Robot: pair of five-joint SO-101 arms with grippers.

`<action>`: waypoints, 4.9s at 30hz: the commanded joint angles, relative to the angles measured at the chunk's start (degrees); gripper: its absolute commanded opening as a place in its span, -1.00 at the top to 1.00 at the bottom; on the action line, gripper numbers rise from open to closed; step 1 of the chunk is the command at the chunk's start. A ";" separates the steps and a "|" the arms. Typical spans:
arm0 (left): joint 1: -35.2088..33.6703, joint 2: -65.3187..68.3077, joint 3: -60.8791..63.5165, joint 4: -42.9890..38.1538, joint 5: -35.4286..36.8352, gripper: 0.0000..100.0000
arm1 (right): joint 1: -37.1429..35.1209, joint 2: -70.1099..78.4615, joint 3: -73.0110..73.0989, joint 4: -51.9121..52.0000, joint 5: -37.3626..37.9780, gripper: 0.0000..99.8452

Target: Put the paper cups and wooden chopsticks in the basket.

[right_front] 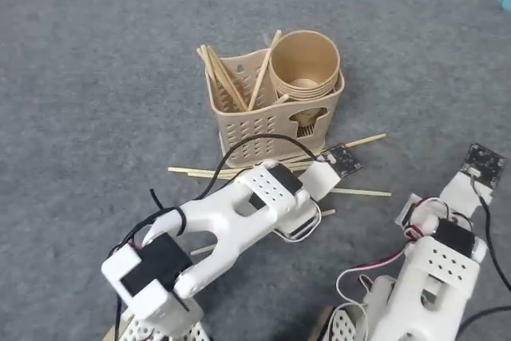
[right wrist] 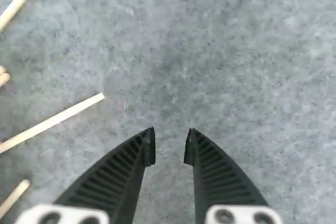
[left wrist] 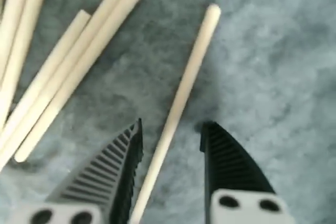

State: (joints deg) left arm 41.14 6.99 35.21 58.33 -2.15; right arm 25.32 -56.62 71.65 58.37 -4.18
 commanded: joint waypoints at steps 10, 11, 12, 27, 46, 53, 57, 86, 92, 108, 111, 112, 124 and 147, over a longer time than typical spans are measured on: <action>4.92 0.97 -1.63 3.25 1.23 0.97 | 0.57 -0.75 -3.08 -1.01 -0.79 0.79; 6.33 0.88 -1.54 4.48 1.23 0.97 | 0.57 -0.75 -3.08 -1.01 -0.79 0.79; 7.74 0.88 -1.54 5.71 1.23 0.97 | 0.48 -0.75 -3.08 -1.01 -0.79 0.79; 7.12 -9.05 -2.15 18.02 1.14 0.97 | 0.40 -0.75 -2.99 -1.01 -0.88 0.79; -4.75 -54.33 -8.66 31.65 -3.16 0.97 | -1.71 -0.75 -2.73 -1.10 -0.88 0.79; -8.97 -61.01 -23.69 31.03 -3.25 0.97 | -3.38 -0.40 -2.64 -1.10 -0.88 0.79; -16.44 -62.95 -29.23 24.00 -3.25 0.97 | -3.56 -0.31 -2.55 -1.10 -0.88 0.79; -32.18 -64.09 5.76 -44.92 18.64 0.97 | -5.67 -0.75 -0.97 -2.77 -0.62 0.80; -31.65 -64.00 19.21 -54.42 18.64 0.97 | -5.76 -0.75 -0.97 -2.86 -0.62 0.80; -32.18 -64.44 21.85 -50.64 18.90 0.59 | -5.85 -0.31 -0.97 -3.03 -0.53 0.80; -32.26 -64.53 16.66 -42.29 18.99 0.55 | -5.85 -0.31 -0.97 -3.03 -0.53 0.80; -32.62 -64.53 14.90 -39.82 18.99 0.55 | -5.85 -0.22 -0.97 -3.03 -0.53 0.80; -52.04 -64.53 -8.66 -6.59 18.99 0.57 | -5.93 -0.22 -0.97 -3.03 -0.44 0.80; -68.48 -64.44 30.90 -12.22 19.08 0.57 | -14.37 -0.84 5.89 -18.33 -0.79 0.80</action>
State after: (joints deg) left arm -26.81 -56.66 60.62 52.79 16.13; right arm 11.78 -56.62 78.42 43.87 -4.35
